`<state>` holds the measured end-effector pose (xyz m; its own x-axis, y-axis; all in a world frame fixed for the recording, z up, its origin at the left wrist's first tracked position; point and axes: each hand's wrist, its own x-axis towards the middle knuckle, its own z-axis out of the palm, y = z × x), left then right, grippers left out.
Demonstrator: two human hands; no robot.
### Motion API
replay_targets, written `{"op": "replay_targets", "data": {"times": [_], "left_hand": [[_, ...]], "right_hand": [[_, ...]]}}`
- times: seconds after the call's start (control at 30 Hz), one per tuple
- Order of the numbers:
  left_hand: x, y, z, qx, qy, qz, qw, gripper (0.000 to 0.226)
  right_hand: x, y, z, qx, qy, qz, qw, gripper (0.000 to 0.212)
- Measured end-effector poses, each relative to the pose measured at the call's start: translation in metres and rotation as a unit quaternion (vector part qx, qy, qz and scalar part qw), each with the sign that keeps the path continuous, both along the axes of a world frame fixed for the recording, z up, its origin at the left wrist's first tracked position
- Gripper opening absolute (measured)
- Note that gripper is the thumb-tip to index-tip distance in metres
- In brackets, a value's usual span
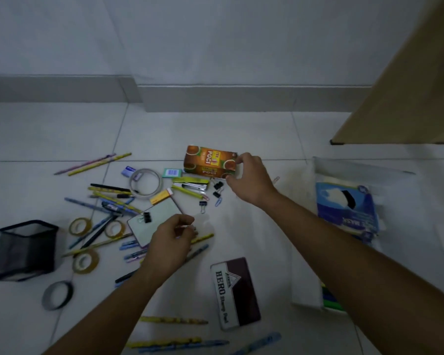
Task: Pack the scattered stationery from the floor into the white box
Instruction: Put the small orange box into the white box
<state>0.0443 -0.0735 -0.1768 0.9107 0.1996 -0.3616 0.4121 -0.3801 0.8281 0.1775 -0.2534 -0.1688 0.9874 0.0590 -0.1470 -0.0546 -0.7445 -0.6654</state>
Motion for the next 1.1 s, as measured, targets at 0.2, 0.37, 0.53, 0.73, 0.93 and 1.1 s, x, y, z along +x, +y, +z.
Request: {"op": "replay_targets", "data": {"times": [0.2,0.37,0.53,0.73,0.93,1.1], "left_hand": [[0.013,0.020,-0.001,-0.011,-0.005,0.043,0.999,0.013],[0.019,0.027,0.000,-0.021,-0.015,0.048,0.999,0.012],[0.022,0.024,0.000,-0.029,-0.010,0.041,0.999,0.014],[0.022,0.005,0.010,-0.024,-0.017,0.000,1.000,0.015],[0.022,-0.037,0.027,-0.043,-0.043,-0.065,0.996,0.013],[0.019,-0.083,0.044,-0.075,-0.054,-0.126,0.988,0.013]], "right_hand": [[0.050,0.021,-0.038,-0.113,0.042,0.053,0.991,0.071],[0.060,0.021,-0.057,-0.146,0.014,0.070,0.987,0.070],[0.050,0.022,-0.050,-0.089,0.030,0.045,0.995,0.055],[0.024,0.016,-0.019,0.023,-0.018,-0.029,0.999,0.049],[-0.018,-0.018,0.031,0.097,-0.119,-0.072,0.985,0.053],[-0.080,-0.079,0.057,0.113,-0.179,-0.133,0.968,0.055]]}}
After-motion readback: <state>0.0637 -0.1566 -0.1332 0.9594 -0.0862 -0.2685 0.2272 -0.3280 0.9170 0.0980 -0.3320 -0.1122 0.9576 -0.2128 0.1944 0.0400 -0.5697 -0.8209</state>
